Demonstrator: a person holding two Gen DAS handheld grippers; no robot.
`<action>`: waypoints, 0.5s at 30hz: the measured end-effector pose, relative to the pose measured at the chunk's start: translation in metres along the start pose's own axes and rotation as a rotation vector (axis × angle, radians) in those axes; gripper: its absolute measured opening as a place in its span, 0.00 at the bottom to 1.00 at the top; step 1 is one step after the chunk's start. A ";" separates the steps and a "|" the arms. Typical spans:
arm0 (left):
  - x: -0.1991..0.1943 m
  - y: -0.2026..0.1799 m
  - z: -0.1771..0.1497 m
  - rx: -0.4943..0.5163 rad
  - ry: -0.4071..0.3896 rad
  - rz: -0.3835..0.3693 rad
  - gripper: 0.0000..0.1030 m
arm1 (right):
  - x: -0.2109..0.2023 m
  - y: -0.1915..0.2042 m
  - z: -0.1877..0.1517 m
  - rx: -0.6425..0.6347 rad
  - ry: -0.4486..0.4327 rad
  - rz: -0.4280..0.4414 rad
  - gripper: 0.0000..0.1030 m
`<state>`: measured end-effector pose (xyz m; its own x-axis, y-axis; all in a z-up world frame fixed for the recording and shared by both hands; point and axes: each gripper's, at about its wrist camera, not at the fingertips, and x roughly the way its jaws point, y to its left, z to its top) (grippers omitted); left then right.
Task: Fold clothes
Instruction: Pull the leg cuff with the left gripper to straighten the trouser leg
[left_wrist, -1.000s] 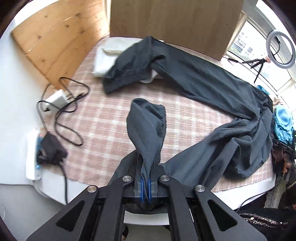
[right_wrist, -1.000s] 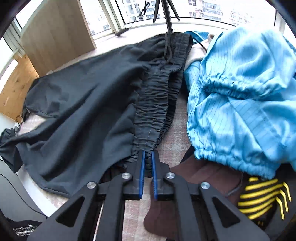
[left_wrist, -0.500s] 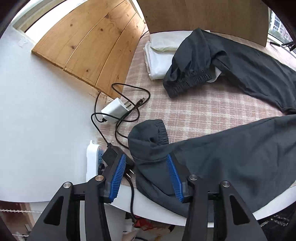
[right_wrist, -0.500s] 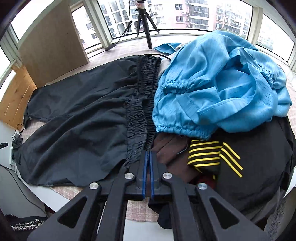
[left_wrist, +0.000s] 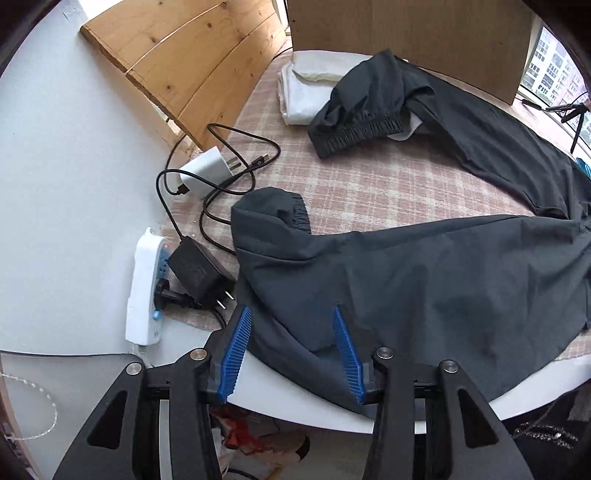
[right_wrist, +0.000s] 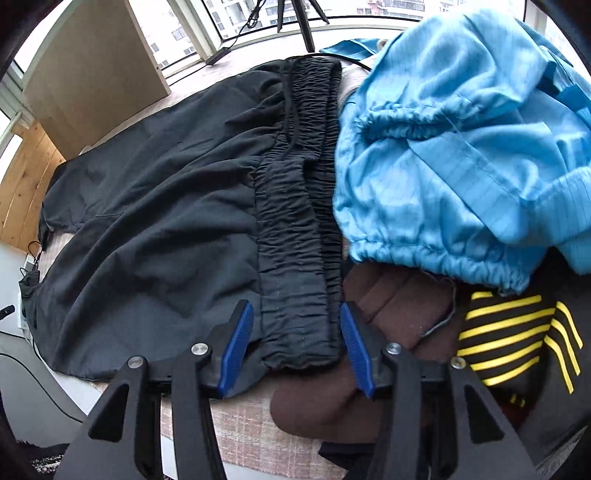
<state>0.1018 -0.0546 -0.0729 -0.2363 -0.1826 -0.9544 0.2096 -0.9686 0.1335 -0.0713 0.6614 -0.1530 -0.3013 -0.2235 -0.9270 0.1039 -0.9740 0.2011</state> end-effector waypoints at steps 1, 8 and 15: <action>0.001 -0.002 0.000 0.005 0.003 0.002 0.43 | 0.000 -0.005 -0.002 0.018 0.005 0.008 0.47; 0.003 -0.006 0.003 0.005 0.011 -0.004 0.43 | 0.010 -0.002 -0.002 0.027 0.007 0.047 0.56; -0.001 -0.005 0.001 0.004 0.002 -0.012 0.43 | -0.006 0.026 -0.005 -0.094 -0.064 -0.032 0.11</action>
<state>0.0997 -0.0496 -0.0725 -0.2371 -0.1711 -0.9563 0.2026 -0.9714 0.1236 -0.0621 0.6377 -0.1441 -0.3655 -0.1976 -0.9096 0.1806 -0.9737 0.1389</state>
